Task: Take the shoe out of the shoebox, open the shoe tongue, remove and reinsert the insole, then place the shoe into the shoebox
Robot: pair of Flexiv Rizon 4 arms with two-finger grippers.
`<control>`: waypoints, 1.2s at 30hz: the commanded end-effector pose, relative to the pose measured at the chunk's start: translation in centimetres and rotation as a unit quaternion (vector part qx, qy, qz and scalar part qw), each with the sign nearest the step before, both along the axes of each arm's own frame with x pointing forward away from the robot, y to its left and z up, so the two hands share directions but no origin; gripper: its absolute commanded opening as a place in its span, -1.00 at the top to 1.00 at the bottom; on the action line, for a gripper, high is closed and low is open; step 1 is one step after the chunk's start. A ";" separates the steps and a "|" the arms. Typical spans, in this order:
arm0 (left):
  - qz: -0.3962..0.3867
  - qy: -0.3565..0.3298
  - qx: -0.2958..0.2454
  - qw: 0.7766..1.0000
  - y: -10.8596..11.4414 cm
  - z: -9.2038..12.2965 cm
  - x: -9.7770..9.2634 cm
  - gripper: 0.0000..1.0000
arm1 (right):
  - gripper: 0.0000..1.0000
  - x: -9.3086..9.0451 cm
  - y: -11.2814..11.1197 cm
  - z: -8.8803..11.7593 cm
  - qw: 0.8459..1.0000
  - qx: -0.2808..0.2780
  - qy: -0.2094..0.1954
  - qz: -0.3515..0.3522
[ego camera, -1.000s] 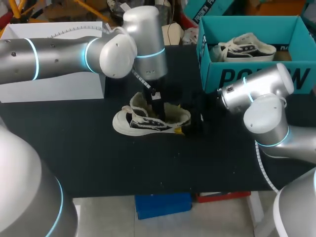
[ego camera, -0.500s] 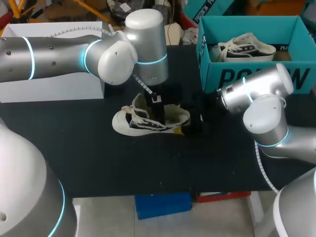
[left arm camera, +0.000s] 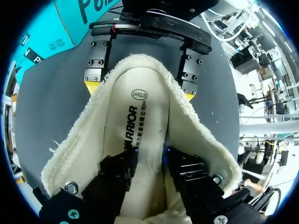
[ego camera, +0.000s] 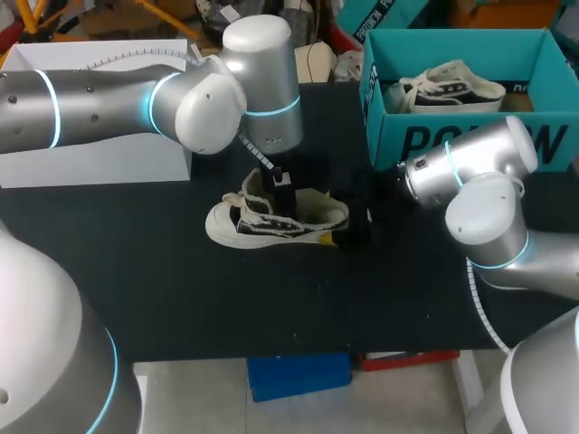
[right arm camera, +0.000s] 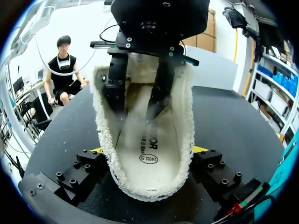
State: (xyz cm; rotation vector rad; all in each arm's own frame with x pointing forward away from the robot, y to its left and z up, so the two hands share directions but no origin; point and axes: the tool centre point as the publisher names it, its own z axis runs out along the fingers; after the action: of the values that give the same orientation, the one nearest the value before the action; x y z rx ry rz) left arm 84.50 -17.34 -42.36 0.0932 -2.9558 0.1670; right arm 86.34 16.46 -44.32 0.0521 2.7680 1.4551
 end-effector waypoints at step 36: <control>0.078 -0.344 0.095 0.931 1.5 -6.6 4.1 0.08 | 1.00 -0.1 0.3 -0.9 1.000 -0.001 0.001 -0.002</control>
State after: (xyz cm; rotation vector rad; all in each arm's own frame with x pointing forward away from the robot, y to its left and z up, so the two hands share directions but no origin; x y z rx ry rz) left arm 86.29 -16.68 -42.03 0.3428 -3.5124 -0.0575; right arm 86.38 16.51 -44.33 0.0520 2.7675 1.4549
